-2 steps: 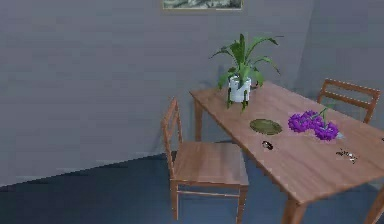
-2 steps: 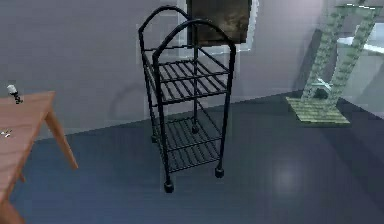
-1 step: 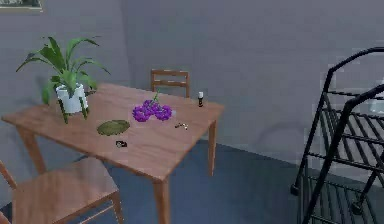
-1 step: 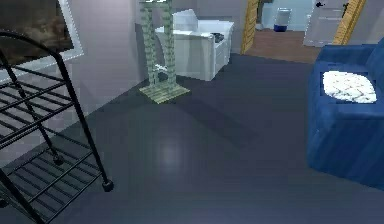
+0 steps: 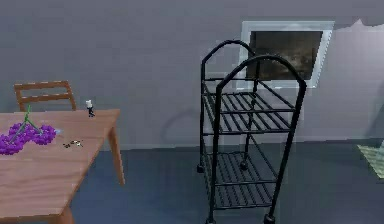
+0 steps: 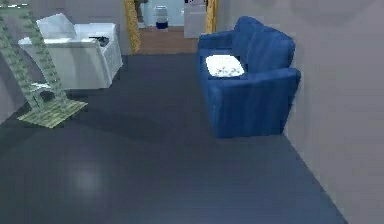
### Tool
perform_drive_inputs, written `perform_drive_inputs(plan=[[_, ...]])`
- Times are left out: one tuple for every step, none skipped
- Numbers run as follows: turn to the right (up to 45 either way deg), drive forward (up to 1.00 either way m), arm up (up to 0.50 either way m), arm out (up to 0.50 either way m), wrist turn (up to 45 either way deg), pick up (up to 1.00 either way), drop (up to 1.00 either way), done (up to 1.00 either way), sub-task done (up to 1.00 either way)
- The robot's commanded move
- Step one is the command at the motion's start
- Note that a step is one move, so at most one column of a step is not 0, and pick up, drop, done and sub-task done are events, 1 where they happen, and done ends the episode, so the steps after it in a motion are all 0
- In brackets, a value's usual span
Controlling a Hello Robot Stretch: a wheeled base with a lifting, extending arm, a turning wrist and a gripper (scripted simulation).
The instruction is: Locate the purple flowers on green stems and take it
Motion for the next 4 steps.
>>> perform_drive_inputs(plan=[[0.0,0.35,0.0,0.0,0.0,0.0,0.0,0.0,0.0],[-45.0,0.0,0.0,0.0,0.0,0.0,0.0,0.0,0.0],[-45.0,0.0,0.0,0.0,0.0,0.0,0.0,0.0,0.0],[-45.0,0.0,0.0,0.0,0.0,0.0,0.0,0.0,0.0]])
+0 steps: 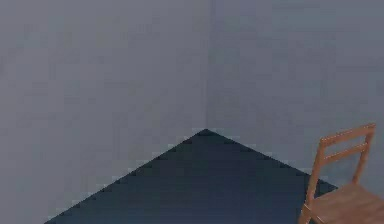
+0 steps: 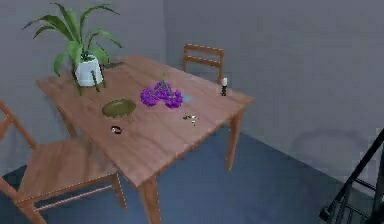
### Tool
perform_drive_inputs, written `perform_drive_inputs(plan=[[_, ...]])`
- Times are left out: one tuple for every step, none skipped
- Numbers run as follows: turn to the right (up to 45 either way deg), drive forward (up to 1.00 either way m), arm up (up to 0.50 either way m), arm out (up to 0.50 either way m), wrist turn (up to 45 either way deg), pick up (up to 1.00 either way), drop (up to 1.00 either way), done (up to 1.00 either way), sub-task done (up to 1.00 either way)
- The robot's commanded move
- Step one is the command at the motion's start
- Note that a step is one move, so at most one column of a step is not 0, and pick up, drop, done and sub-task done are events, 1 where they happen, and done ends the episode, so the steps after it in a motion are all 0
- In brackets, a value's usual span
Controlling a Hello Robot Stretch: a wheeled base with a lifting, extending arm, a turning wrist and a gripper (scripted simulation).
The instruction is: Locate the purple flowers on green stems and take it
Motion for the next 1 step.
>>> perform_drive_inputs(plan=[[-45.0,0.0,0.0,0.0,0.0,0.0,0.0,0.0,0.0]])
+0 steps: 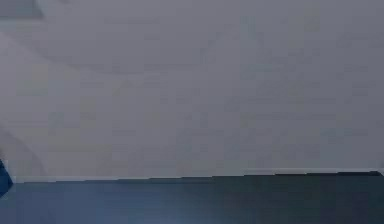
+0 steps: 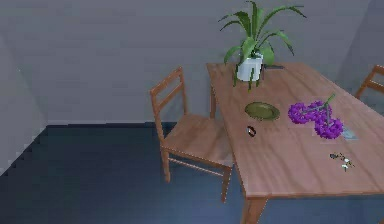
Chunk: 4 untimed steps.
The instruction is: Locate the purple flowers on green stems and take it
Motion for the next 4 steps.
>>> perform_drive_inputs(plan=[[0.0,0.2,0.0,0.0,0.0,0.0,0.0,0.0,0.0],[45.0,0.0,0.0,0.0,0.0,0.0,0.0,0.0,0.0],[45.0,0.0,0.0,0.0,0.0,0.0,0.0,0.0,0.0],[45.0,0.0,0.0,0.0,0.0,0.0,0.0,0.0,0.0]])
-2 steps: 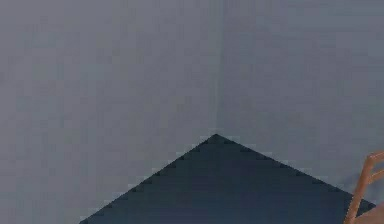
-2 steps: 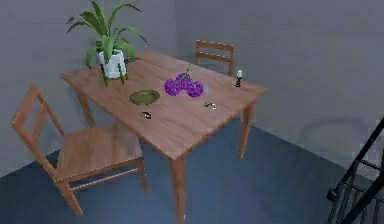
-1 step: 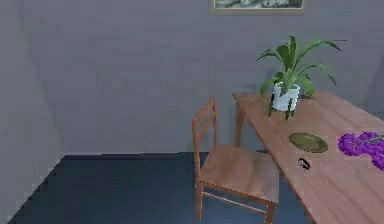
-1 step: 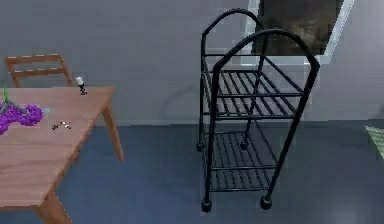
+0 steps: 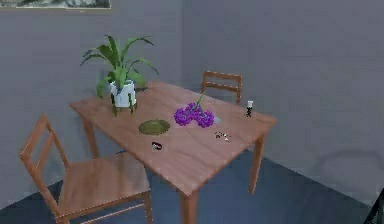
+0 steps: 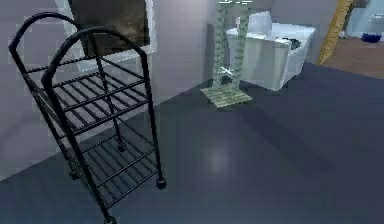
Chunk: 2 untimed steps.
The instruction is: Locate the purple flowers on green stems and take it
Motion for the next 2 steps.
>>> perform_drive_inputs(plan=[[33.0,0.0,0.0,0.0,0.0,0.0,0.0,0.0,0.0],[0.0,1.0,0.0,0.0,0.0,0.0,0.0,0.0,0.0]])
